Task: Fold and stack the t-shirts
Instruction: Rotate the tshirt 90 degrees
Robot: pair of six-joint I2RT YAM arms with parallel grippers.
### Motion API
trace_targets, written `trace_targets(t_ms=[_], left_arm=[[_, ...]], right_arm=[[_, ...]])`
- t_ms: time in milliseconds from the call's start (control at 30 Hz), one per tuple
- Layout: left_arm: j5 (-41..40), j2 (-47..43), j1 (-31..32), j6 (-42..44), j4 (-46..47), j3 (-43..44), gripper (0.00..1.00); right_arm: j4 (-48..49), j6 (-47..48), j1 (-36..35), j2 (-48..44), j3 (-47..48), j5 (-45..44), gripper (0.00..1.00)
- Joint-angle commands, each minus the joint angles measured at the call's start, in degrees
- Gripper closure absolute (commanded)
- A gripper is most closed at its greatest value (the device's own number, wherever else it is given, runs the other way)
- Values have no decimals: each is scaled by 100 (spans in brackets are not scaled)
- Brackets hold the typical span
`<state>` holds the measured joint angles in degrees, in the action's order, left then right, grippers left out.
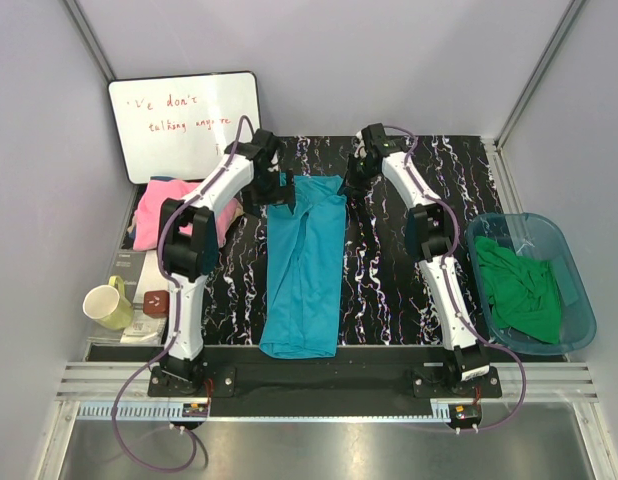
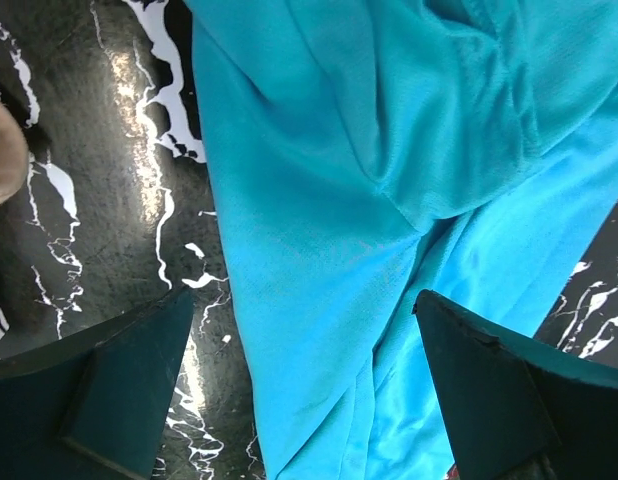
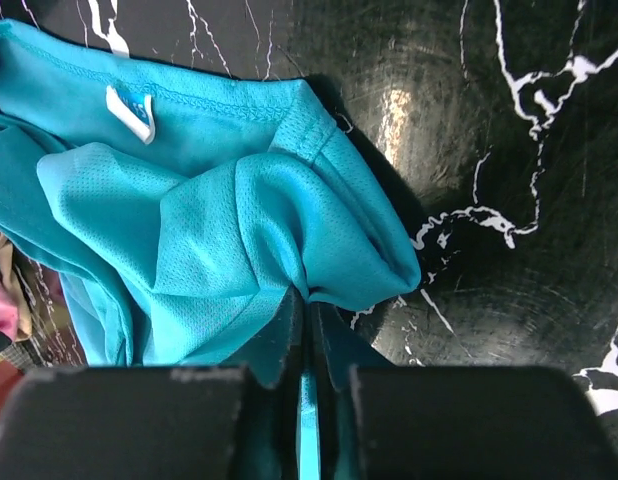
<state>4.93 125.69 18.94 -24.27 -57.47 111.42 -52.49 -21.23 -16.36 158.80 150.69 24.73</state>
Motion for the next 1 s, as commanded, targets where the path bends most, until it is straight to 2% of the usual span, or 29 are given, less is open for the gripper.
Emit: trace_targets(t_ms=[0,167,267,333,367,400,467,500,600,767,967], left_arm=[[272,-387,-4,19,87,91,1],[395,-677,-4,63,122,-234,1],[491,-782,-4,133,122,-313,1],[596,-887,-4,168,114,-357,1],[640,-932,-4,203,113,-375,1],[719,-993,4,221,122,-418,1],[799,-1195,13,317,131,-506,1],[851,-1265,22,361,131,-611,1],[922,-1617,66,599,131,-962,1],[852,-2267,84,766,148,-2007,1],[905,-2874,92,757,166,-2984,1]], right_arm=[[90,233,-60,-288,-102,-582,96],[107,190,150,-306,223,-1206,96],[177,49,317,-183,382,-1269,95],[274,58,361,-130,443,-1261,82],[318,101,396,-130,461,-1191,79],[353,215,405,-182,461,-1129,69],[441,312,414,-297,409,-1041,62],[450,356,432,-419,417,-997,50],[459,278,467,-779,260,-918,27],[468,217,484,-1666,-741,-488,25],[485,180,248,-2589,-2358,14,31]])
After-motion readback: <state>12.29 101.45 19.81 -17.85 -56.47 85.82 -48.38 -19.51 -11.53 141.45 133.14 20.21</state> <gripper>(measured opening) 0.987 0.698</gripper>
